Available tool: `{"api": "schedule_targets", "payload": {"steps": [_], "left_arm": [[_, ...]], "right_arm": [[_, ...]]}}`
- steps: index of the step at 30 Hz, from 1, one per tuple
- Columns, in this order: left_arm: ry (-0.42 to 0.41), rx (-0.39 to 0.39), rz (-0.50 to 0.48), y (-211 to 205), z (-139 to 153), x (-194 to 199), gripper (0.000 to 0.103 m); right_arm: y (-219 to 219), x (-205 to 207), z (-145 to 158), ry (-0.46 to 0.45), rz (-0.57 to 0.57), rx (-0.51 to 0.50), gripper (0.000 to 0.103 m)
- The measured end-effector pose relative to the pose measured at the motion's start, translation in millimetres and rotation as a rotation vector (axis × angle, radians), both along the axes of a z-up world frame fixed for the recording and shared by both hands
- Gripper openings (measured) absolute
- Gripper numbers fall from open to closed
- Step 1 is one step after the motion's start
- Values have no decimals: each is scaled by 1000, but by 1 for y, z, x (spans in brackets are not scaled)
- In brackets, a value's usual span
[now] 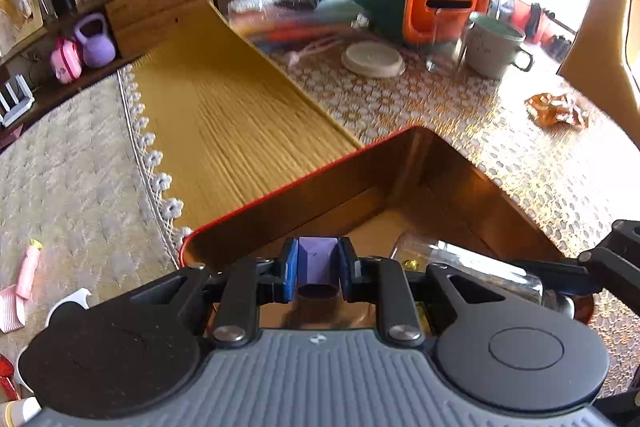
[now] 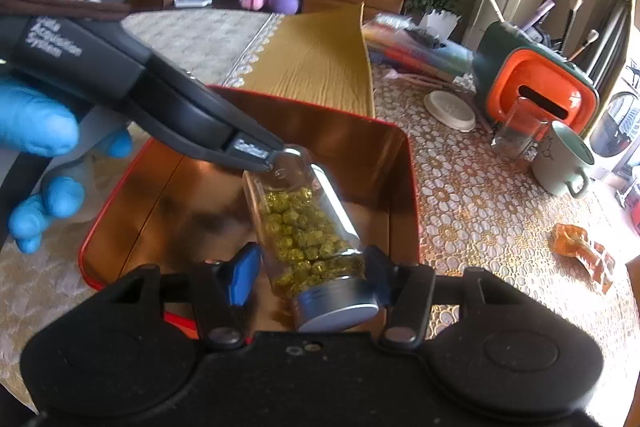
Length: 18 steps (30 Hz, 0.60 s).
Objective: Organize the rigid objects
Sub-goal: 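Carry the purple cap and capsule jar into the red box and release both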
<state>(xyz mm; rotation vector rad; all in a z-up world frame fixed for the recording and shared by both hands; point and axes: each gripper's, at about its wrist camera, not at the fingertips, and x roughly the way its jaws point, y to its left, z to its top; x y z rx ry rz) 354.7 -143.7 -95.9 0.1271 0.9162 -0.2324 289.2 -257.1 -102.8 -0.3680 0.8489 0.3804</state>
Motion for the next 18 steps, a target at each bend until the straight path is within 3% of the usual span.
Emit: {"api": "schedule_targets", "payload": {"steps": [10, 18], "left_arm": [[109, -3, 0, -3, -15, 13, 20], [120, -12, 12, -4, -14, 14, 21]], "right_arm": [[-1, 10, -10, 41, -22, -16, 56], [-6, 12, -12, 67, -36, 0, 55]]}}
